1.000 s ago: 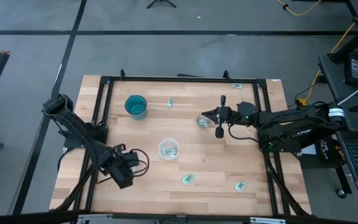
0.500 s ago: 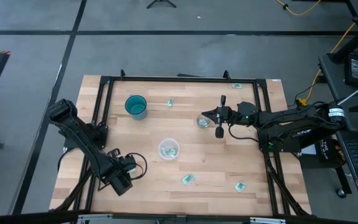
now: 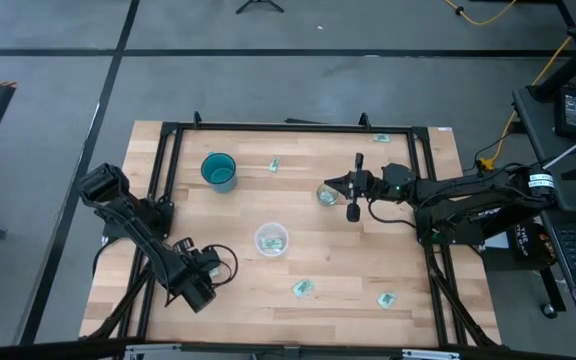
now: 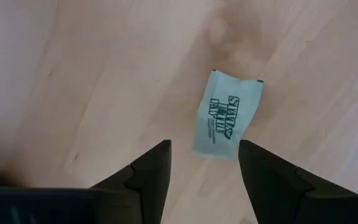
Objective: Pick and place Stevia / Truvia into bins
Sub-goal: Put the white stevia packet into the transparent plastic container
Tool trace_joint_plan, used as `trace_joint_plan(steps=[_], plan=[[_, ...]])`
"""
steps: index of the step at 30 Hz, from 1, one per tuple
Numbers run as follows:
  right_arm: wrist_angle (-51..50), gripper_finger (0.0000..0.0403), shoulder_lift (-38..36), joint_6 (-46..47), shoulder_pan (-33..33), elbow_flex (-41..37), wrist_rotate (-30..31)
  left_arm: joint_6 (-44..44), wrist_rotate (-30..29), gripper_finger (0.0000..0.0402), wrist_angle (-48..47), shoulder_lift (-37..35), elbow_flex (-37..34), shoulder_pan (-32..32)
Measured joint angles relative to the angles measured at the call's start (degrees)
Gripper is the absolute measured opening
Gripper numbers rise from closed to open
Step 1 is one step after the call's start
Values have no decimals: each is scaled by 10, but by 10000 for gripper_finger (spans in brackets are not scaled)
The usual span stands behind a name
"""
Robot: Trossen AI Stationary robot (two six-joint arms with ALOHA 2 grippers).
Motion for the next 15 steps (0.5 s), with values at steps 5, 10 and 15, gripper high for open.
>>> trace_joint_plan(steps=[5, 10, 15], plan=[[0, 14, 0, 12, 0, 0, 0, 0, 1, 182, 31, 0, -20, 0], [0, 14, 0, 12, 0, 0, 0, -4, 2, 182, 58, 0, -41, 0], [0, 14, 0, 12, 0, 0, 0, -29, 1, 182, 65, 0, -66, 0]])
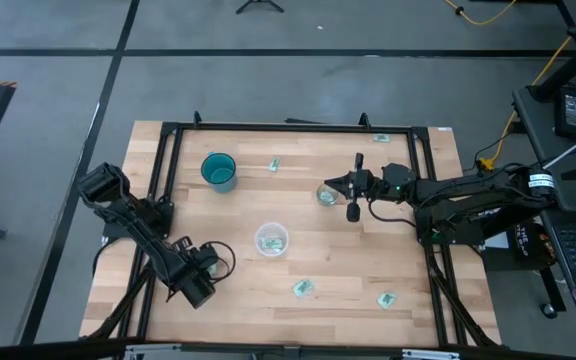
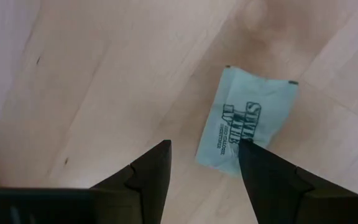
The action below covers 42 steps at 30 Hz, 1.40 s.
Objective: Pick and place Stevia / Truvia into bins
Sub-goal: Put the white stevia packet into the transparent plastic container
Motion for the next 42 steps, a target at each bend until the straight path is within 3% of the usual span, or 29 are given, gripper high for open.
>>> trace_joint_plan(steps=[14, 19, 26, 42], plan=[[0, 14, 0, 0, 0, 0, 0, 6, -6, 168, 89, -2, -16, 0], [0, 14, 0, 0, 0, 0, 0, 24, -5, 119, 126, -3, -31, 0], [0, 14, 0, 0, 0, 0, 0, 28, 7, 12, 141, -4, -41, 0], [0, 14, 0, 1, 0, 0, 0, 118, -19, 2, 144, -90, -46, -1]])
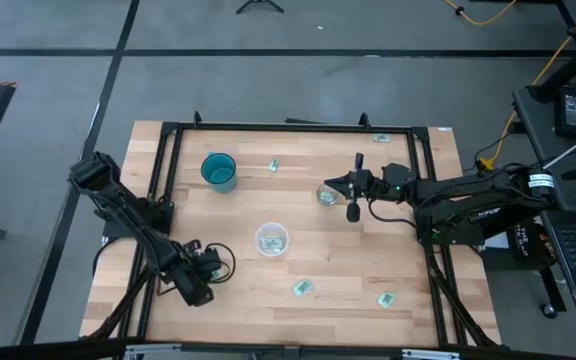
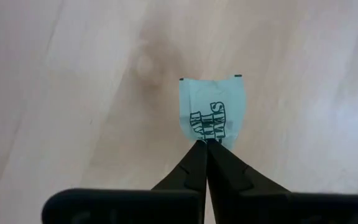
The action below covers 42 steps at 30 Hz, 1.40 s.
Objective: Pick and place Stevia / Truvia into bins
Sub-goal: Put the white stevia packet into the transparent plastic container
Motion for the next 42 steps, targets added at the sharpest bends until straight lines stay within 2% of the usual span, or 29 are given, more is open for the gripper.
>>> trace_joint_plan(steps=[6, 17, 22, 26, 34, 42], plan=[[0, 14, 0, 0, 0, 0, 0, 62, -40, 2, -2, -46, 0, 0], [0, 14, 0, 0, 0, 0, 0, 107, -142, 2, -3, -130, 1, 4], [0, 14, 0, 14, 0, 0, 0, 142, -151, 2, -2, -142, 1, 36], [0, 14, 0, 15, 0, 0, 0, 159, -93, 2, -2, -142, 1, 98], [-5, 14, 0, 16, 0, 0, 0, 306, -26, 2, 49, -141, 2, 217], [-7, 14, 4, 28, 0, 0, 0, 414, 48, 2, 117, -124, 2, 321]])
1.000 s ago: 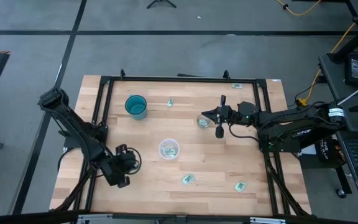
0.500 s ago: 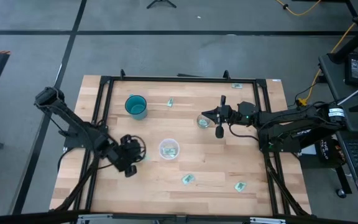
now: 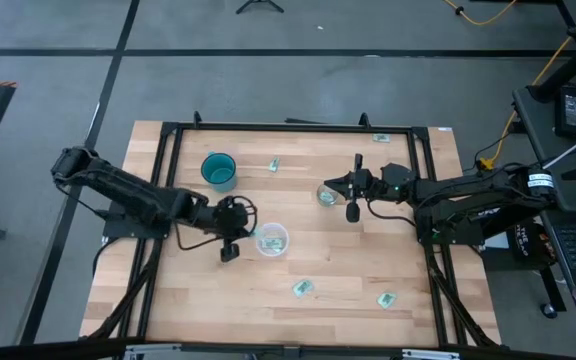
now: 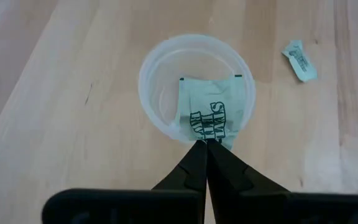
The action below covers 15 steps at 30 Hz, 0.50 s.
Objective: Pick and place Stevia / Truvia into bins
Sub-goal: Put the white stevia packet into the transparent plastic container
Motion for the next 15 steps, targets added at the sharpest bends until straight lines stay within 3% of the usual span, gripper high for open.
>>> trace_joint_plan(steps=[7, 15], plan=[[0, 14, 1, 0, 0, 0, 0, 27, 57, 2, 2, 33, 4, 52], [-5, 14, 1, 2, 0, 0, 0, 108, 71, 2, -13, 113, 94, 57]])
